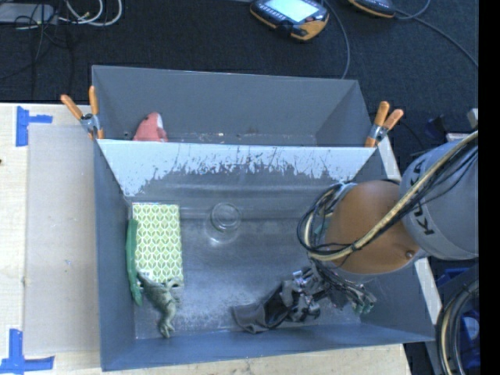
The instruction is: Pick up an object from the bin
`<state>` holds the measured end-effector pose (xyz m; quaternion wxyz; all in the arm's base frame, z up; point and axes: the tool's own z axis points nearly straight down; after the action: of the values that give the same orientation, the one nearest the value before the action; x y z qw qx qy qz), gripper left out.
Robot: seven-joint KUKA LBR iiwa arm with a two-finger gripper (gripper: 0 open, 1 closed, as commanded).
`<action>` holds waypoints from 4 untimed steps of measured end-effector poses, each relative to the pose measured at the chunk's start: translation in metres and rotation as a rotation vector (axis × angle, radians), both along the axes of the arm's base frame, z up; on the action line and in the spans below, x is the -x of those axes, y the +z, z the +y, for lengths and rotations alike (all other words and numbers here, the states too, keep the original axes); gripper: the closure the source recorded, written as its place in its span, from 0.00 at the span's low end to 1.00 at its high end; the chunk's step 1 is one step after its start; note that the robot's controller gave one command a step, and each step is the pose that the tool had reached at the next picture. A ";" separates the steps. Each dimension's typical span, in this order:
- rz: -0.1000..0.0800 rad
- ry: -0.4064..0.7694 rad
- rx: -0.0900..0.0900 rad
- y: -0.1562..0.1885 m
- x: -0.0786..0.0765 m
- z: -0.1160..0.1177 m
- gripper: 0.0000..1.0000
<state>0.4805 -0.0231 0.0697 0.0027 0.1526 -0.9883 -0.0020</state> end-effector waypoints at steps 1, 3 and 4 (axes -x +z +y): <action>0.000 0.000 0.000 0.000 0.000 0.000 1.00; 0.010 0.000 -0.001 0.027 0.003 0.001 1.00; 0.006 0.000 -0.001 0.050 0.002 0.001 1.00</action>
Offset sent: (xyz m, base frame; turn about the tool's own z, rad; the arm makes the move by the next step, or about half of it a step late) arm 0.0001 0.0001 0.0450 0.0000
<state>0.4790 -0.0223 0.1198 0.0057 0.1526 -0.9883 -0.0029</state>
